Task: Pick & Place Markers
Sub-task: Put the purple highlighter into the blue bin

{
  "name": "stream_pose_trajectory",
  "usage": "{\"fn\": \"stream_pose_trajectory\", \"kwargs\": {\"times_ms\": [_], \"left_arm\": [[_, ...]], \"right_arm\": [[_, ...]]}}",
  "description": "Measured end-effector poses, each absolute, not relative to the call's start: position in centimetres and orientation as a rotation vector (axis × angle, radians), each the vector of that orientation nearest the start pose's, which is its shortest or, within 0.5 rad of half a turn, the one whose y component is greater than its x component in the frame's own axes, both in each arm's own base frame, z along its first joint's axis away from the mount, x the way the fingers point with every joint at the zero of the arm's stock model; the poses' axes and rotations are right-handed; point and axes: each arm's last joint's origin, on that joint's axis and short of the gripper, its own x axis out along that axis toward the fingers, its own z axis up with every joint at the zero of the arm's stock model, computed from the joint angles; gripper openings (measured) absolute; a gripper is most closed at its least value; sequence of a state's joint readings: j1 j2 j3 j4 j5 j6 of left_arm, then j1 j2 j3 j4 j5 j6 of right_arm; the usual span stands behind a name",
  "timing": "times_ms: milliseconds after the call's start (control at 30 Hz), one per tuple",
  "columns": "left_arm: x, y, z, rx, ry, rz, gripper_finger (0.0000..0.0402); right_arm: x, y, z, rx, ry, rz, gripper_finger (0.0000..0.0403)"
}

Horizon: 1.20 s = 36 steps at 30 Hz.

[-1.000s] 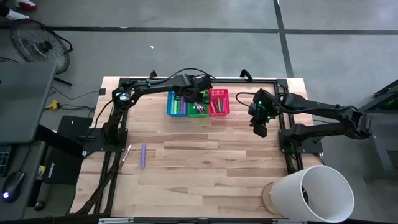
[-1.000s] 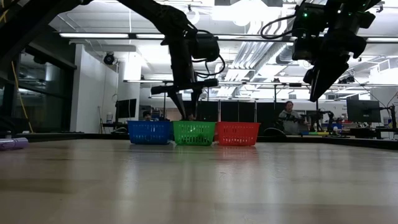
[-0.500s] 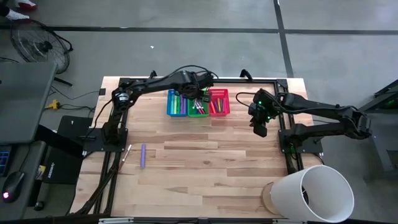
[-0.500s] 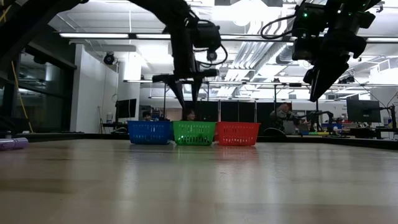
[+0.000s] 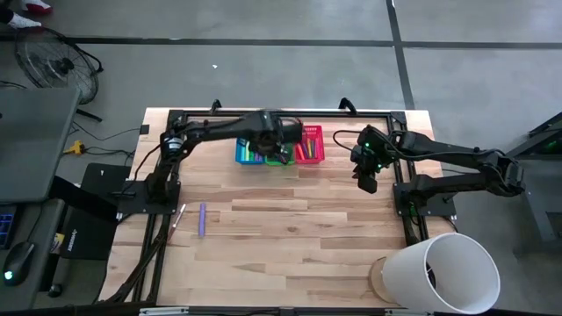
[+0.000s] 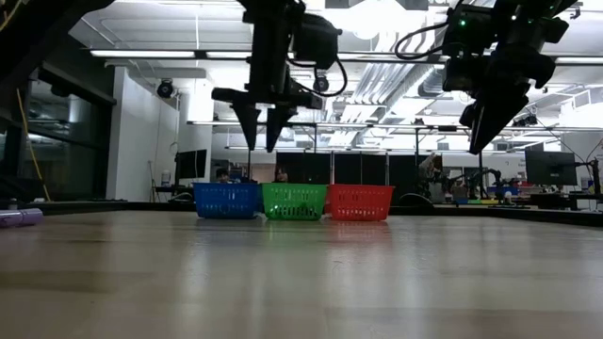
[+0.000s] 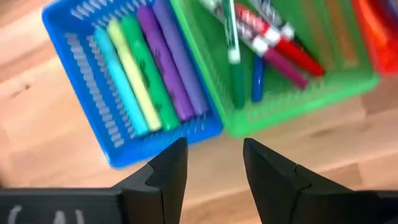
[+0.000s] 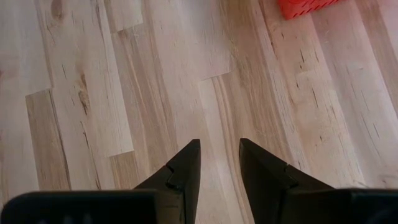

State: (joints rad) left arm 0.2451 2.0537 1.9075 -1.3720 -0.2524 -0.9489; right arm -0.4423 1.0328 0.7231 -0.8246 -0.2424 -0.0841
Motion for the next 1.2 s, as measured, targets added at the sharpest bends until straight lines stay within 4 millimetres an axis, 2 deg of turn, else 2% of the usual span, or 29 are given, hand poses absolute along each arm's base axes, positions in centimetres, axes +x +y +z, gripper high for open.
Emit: {"fn": "stream_pose_trajectory", "kwargs": {"times_ms": [200, 533, 633, 733, 1033, 1100, 1200], "left_arm": [[37.9, 6.8, 27.2, -0.671, 1.25, 1.157, 0.0152], [36.9, 3.0, 27.9, -0.667, 1.255, 1.206, 0.0152], [35.6, 1.6, 28.2, -0.701, 1.235, 1.24, 0.0152], [33.7, -0.1, 27.4, -0.738, 1.254, 1.278, 0.0152], [27.3, -4.6, 23.9, -0.967, 1.242, 1.372, 0.0152], [27.2, -5.1, 23.1, -1.043, 1.211, 1.343, 0.0152], [25.4, -5.9, 21.8, -1.029, 1.311, 1.383, 0.0152]], "right_arm": [[16.3, -6.9, 22.6, 0.305, 1.074, -0.132, 0.0099], [16.3, -6.9, 22.6, 0.304, 1.074, -0.131, 0.0099], [16.3, -6.9, 22.6, 0.304, 1.074, -0.131, 0.0099], [16.3, -6.9, 22.6, 0.304, 1.074, -0.131, 0.0099], [16.3, -6.9, 22.6, 0.304, 1.074, -0.131, 0.0099], [16.3, -6.9, 22.6, 0.304, 1.074, -0.132, 0.0099], [16.3, -6.9, 22.6, 0.304, 1.074, -0.131, 0.0099]]}}
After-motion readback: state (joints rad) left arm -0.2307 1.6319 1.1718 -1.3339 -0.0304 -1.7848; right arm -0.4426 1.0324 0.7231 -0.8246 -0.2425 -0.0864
